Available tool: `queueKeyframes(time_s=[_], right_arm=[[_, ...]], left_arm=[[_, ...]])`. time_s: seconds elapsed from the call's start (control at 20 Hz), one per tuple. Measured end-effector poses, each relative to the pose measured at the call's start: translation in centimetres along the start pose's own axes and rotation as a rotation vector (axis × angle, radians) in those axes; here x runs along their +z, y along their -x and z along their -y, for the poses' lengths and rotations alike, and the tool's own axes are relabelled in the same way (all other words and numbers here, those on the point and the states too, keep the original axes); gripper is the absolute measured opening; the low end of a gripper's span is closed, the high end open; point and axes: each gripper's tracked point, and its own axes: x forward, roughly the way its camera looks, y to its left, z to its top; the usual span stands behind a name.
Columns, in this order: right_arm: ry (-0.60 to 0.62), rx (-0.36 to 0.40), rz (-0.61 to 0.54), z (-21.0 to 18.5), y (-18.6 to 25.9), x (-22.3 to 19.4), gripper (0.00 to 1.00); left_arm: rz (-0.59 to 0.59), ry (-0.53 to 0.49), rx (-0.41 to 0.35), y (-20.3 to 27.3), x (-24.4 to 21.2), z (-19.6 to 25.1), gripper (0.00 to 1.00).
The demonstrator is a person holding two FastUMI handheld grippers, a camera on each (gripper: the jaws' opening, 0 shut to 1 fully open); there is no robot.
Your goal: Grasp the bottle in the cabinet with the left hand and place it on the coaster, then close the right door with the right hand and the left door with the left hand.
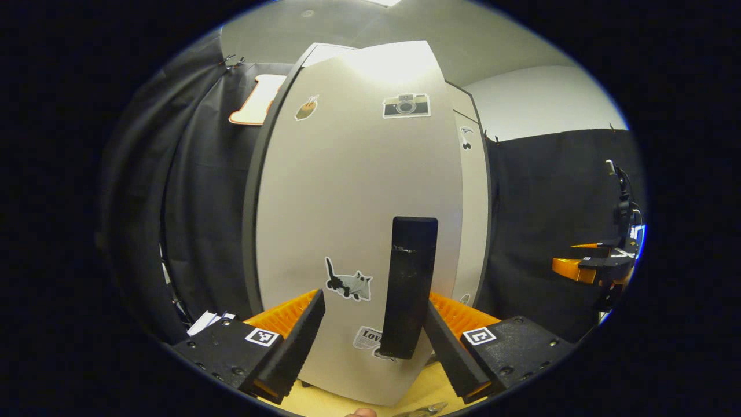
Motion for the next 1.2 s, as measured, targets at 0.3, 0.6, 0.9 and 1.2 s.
queueKeyframes(time_s=[0.3, 0.6, 0.9, 1.2], right_arm=[[-0.033, -0.066, -0.005, 3.4, 0.4, -0.5, 0.98], [-0.078, -0.083, 0.001, 4.9, 0.7, -0.7, 0.95], [-0.072, -0.070, 0.010, 5.1, 0.8, -0.8, 0.98], [-0.061, -0.051, 0.024, 4.7, 0.7, -0.5, 0.96]], left_arm=[[-0.014, -0.030, -0.021, -2.8, -0.3, 1.2, 1.00], [-0.021, -0.043, -0.021, -5.0, -0.6, 1.7, 0.99], [-0.025, -0.044, -0.002, -6.3, -0.6, 1.7, 1.00], [-0.034, -0.059, 0.021, -7.8, -0.9, 1.7, 1.00]])
